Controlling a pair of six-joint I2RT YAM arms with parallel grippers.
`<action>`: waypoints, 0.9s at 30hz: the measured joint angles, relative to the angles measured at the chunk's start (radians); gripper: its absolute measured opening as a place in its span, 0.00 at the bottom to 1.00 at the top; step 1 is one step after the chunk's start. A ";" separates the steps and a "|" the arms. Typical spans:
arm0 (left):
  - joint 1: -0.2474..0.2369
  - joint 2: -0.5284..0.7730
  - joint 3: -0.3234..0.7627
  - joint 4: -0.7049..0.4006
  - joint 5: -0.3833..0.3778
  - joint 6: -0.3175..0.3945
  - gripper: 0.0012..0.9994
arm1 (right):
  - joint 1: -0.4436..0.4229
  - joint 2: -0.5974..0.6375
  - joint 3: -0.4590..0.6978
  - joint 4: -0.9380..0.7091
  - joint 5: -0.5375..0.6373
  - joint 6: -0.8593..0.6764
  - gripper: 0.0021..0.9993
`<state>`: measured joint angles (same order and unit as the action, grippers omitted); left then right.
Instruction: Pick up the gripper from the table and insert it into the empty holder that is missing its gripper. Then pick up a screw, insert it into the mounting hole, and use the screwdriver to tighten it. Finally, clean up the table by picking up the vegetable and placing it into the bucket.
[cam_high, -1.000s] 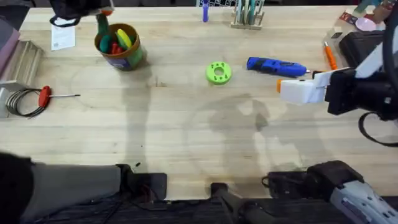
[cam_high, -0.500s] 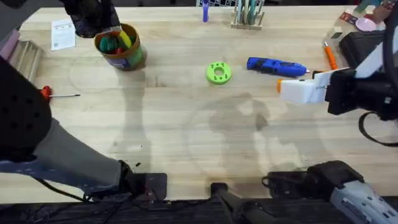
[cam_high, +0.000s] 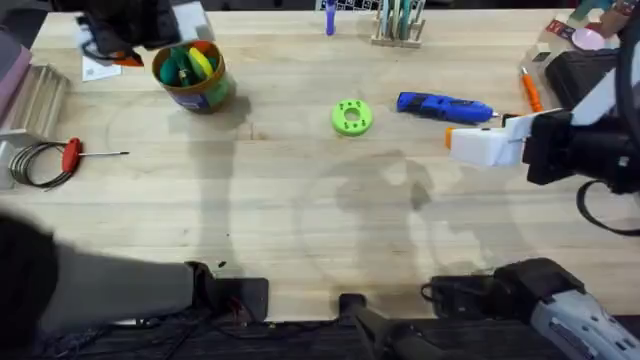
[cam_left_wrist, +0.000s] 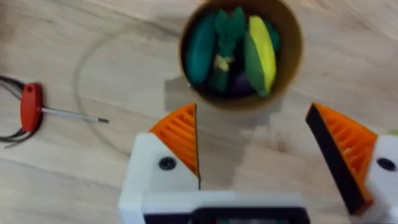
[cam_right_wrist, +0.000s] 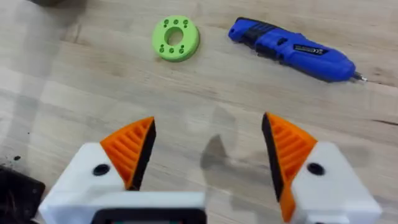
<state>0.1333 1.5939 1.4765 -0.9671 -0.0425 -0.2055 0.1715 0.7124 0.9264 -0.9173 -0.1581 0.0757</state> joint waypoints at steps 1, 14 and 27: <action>-0.002 -0.039 0.000 -0.031 0.013 0.000 0.99 | 0.000 0.000 0.000 0.000 0.000 0.000 0.99; -0.293 -0.557 -0.161 -0.254 0.020 -0.050 0.99 | 0.000 0.000 0.000 -0.001 0.000 0.000 0.99; -0.504 -0.905 -0.657 -0.098 0.019 -0.148 0.99 | 0.000 0.000 0.000 -0.002 0.000 0.000 0.99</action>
